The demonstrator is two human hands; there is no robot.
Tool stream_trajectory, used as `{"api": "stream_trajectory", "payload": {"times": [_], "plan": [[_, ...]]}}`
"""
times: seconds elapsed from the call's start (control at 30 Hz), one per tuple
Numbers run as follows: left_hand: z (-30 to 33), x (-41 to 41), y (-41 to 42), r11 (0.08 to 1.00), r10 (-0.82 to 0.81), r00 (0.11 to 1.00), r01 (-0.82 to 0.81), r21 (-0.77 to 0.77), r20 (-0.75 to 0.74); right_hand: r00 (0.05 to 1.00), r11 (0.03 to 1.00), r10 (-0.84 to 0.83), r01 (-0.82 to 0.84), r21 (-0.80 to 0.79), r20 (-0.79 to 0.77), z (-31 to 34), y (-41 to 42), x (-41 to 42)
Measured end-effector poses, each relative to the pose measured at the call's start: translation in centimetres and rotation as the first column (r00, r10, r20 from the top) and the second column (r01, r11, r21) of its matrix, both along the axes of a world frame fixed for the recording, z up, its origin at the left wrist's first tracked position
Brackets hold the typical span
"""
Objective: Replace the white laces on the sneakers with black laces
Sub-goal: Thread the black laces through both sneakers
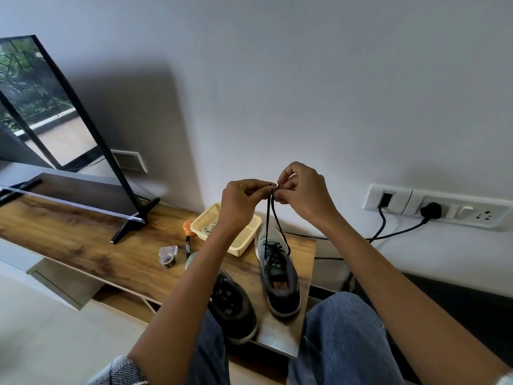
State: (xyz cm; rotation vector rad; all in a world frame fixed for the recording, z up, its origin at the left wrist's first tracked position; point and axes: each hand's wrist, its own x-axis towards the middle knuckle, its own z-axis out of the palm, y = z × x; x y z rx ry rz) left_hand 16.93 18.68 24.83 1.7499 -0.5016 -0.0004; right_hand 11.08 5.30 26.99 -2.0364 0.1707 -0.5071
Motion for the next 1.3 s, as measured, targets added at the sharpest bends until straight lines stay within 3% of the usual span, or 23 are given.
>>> {"api": "stream_trajectory", "payload": {"times": [0.2,0.4,0.47,0.53,0.63,0.7,0.77,0.87,1.03,1.3], "plan": [[-0.1,0.1,0.0,0.999,-0.002,0.997,-0.001,0.045,0.083,0.999,0.999,-0.003,0.000,0.052,0.051,-0.6,0.1,0.3],[-0.6,0.0,-0.3,0.999,0.024,0.993,-0.028,0.036,0.116,0.995,0.968,-0.028,0.002,0.252,0.100,-1.7,0.0,0.7],[-0.6,0.1,-0.4,0.998,0.038,0.991,-0.043,0.038,0.126,0.980,0.964,-0.144,0.106,0.246,0.141,-3.0,0.1,0.7],[-0.5,0.3,-0.5,0.998,0.054,0.994,-0.056,0.016,0.098,0.945,0.956,-0.282,0.262,0.130,0.165,-6.2,0.6,0.2],[-0.5,1.0,-0.5,0.999,0.049,0.998,-0.049,-0.017,0.039,0.981,0.978,-0.188,0.183,-0.099,-0.046,-13.4,2.7,-0.9],[-0.7,1.4,-0.4,0.999,0.037,0.999,-0.036,-0.036,0.013,0.963,0.985,-0.128,0.095,-0.143,-0.239,-18.2,4.0,-1.1],[-0.8,1.6,-0.3,0.998,0.031,1.000,-0.031,-0.050,0.000,0.930,0.980,-0.163,0.114,-0.163,-0.330,-21.3,4.7,-0.7],[-0.9,1.9,-0.3,0.997,0.026,1.000,-0.026,-0.076,-0.011,0.886,0.958,-0.259,0.186,-0.217,-0.384,-22.7,5.1,0.4],[-0.6,2.2,-0.6,0.991,0.034,0.999,-0.037,-0.128,-0.020,0.855,0.933,-0.274,0.125,-0.339,-0.440,-22.7,5.7,2.2],[1.8,3.0,-0.5,0.983,0.067,0.998,-0.066,-0.171,-0.002,0.808,0.929,-0.282,0.095,-0.358,-0.517,-23.1,5.4,2.5]]}}
